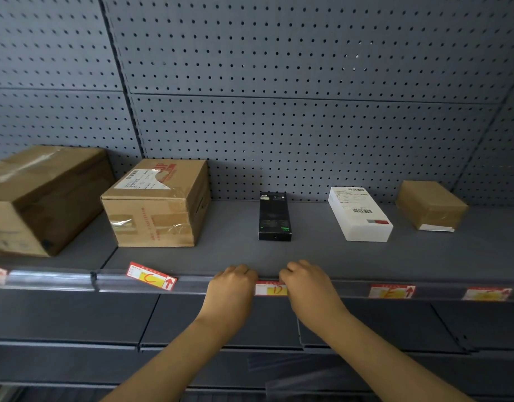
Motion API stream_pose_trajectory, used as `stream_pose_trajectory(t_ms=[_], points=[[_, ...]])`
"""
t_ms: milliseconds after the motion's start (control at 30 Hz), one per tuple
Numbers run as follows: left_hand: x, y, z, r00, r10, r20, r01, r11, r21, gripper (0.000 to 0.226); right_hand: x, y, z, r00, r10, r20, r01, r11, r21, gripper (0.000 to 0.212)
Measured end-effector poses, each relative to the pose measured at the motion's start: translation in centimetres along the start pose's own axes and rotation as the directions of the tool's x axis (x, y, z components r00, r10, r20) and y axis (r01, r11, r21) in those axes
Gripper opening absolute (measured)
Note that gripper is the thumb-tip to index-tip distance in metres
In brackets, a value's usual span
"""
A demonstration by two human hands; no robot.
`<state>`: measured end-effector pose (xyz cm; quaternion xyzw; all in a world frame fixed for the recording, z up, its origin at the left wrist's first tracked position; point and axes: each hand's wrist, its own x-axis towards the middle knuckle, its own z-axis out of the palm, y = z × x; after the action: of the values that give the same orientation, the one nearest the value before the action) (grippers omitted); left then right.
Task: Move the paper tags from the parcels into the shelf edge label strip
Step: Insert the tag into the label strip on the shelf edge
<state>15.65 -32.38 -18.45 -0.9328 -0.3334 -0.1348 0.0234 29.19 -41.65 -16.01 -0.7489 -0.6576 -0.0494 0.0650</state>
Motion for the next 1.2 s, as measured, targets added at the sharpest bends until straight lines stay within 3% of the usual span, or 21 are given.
stream_pose_trajectory(t_ms=[200, 467, 600, 733, 900, 1200], points=[[-2.3, -3.6, -3.3, 0.991, -0.134, -0.017, 0.134, 0.99, 0.045, 0.027, 2.6, -3.9, -0.1, 0.998, -0.035, -0.047, 0.037, 0.998, 0.054, 0.026], [-5.2, -13.1, -6.0, 0.981, -0.185, -0.053, 0.192, 0.968, 0.162, 0.039, 6.0, -11.3, 1.0, 0.995, -0.041, -0.091, 0.053, 0.989, 0.138, 0.025], [-6.0, -17.6, -5.9, 0.988, -0.148, -0.039, 0.151, 0.982, 0.113, 0.041, 7.6, -15.3, 1.6, 0.993, 0.044, -0.112, -0.022, 0.982, 0.186, 0.024], [-6.5, -20.4, -6.7, 0.996, -0.081, -0.039, 0.085, 0.988, 0.132, 0.023, 8.9, -18.7, 1.8, 0.986, 0.13, -0.104, -0.106, 0.972, 0.211, 0.02], [-7.0, -22.5, -6.3, 0.999, 0.008, -0.051, -0.004, 0.997, 0.082, 0.043, 9.3, -21.7, 1.8, 0.976, 0.217, -0.017, -0.212, 0.964, 0.158, 0.016], [-6.0, -22.6, -5.3, 0.99, 0.098, -0.099, -0.096, 0.995, 0.023, 0.041, 9.8, -21.7, 2.2, 0.964, 0.266, -0.028, -0.257, 0.949, 0.183, 0.016]])
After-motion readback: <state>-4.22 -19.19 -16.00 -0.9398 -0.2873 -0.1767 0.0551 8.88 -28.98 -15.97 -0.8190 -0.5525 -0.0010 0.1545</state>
